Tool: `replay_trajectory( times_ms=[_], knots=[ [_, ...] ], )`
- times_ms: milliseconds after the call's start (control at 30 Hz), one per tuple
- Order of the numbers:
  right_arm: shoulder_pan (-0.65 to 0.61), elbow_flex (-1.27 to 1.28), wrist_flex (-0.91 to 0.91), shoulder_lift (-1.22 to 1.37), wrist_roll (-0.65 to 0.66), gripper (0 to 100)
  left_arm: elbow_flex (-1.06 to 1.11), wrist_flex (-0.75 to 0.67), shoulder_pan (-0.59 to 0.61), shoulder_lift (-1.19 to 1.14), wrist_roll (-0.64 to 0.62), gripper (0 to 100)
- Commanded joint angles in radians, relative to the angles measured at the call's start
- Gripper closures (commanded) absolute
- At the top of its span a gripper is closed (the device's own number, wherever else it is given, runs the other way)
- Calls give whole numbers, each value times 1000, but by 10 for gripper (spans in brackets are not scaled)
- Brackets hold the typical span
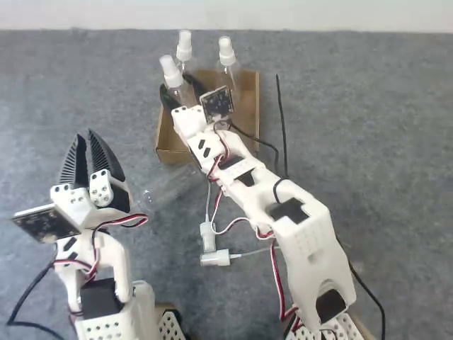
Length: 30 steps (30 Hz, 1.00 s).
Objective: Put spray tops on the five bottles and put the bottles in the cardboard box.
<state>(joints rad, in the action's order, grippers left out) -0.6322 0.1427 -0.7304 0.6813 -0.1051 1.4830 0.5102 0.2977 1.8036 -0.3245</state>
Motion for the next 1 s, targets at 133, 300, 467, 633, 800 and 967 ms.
replay_trajectory(
  times_ms=[133,300,467,633,800,967],
  knots=[
    [-4,-89,-61,12,-8,992,-12,-34,3,17,-8,937],
    [-5,-89,-61,30,-8,992,-12,-34,3,17,-8,937],
    [-7,-91,-61,45,-9,992,-13,-35,3,17,-8,937],
    [-8,-91,-61,59,-9,992,-13,-35,3,17,-8,937],
    [-8,-91,-61,61,-9,992,-13,-35,3,17,-8,937],
    [-8,-89,-59,62,-9,991,-13,-35,3,17,-8,937]
  ],
)
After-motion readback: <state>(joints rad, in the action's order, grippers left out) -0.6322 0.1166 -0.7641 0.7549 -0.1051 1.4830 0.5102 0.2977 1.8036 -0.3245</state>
